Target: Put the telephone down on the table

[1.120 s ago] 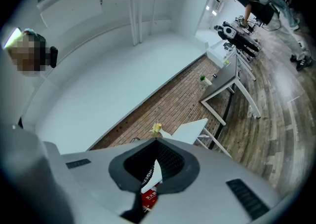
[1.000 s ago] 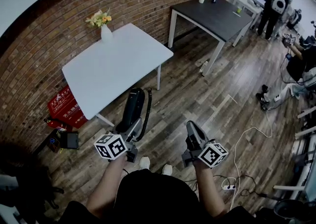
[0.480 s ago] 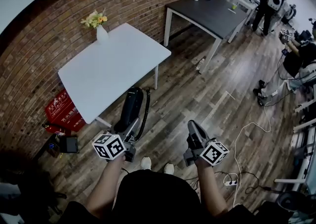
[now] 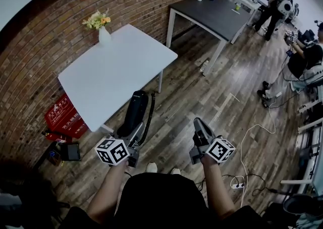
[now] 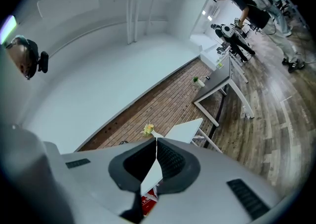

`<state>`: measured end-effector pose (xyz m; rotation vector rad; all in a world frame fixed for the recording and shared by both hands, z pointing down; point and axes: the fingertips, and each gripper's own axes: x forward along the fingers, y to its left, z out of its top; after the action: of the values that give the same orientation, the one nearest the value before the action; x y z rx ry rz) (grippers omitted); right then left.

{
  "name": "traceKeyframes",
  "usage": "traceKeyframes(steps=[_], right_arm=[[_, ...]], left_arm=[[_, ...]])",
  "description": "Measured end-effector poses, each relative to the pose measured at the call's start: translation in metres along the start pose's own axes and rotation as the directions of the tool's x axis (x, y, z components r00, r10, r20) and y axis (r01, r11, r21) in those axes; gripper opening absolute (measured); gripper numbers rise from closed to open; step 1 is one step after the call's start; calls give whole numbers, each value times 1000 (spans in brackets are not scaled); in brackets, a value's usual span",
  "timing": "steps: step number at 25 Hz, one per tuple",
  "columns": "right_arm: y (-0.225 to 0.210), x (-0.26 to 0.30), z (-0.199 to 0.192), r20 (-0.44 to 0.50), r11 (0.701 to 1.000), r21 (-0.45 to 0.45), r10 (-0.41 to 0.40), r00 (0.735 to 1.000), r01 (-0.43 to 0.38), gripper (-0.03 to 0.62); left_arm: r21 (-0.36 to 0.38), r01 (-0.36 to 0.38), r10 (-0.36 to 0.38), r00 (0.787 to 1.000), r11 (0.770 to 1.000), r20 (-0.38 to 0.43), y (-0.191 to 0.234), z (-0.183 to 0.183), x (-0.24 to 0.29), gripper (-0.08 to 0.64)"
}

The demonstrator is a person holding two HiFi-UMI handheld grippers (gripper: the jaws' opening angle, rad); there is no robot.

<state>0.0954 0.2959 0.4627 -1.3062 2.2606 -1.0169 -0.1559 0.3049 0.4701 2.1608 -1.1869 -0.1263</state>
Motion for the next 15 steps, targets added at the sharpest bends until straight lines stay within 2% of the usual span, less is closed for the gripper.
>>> traceKeyframes(steps=[9,15], right_arm=[[15,16,-3,34,1000,4,-11,999,11,23],[19,19,2,42,1000,6,-4,999,4,23]], left_arm=[[-5,16,-17,1000,1000,-15,30,13,-1,278],[-7,35,-35,999,999,-22,31,17,15,278]])
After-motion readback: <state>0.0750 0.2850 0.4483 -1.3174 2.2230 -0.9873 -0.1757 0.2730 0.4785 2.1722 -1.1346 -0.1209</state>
